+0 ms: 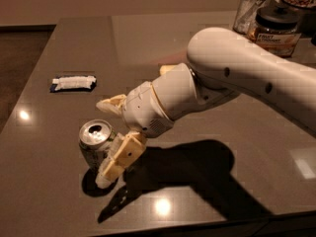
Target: Knock 7up can over
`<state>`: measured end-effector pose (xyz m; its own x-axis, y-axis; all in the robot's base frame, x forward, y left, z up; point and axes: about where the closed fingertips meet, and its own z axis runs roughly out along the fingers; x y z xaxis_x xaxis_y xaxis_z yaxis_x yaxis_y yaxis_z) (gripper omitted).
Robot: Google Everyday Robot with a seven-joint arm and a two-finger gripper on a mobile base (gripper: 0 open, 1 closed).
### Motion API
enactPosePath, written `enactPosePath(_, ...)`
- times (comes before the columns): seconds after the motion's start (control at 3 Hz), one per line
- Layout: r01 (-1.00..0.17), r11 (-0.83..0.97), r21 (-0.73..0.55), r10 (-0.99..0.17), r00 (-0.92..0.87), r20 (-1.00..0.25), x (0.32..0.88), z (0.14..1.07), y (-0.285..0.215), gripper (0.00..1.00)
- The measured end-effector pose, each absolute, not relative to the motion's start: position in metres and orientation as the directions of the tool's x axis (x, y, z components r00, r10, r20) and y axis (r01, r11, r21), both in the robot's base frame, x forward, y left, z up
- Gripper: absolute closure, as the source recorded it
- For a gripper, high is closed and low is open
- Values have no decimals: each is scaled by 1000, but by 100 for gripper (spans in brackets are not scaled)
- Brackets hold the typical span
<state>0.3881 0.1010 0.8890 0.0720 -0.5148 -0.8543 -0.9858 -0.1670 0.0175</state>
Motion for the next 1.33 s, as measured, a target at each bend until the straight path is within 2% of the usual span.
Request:
enactPosePath(0.33,-984,-177,24,-505,70,-860,381,894,109,33)
enactPosePath(1.0,-986,-166,0,-512,86,-854,384,909,105,79)
enactPosePath(1.33,-989,-136,-58,-577,127,-807,400,936,86,99)
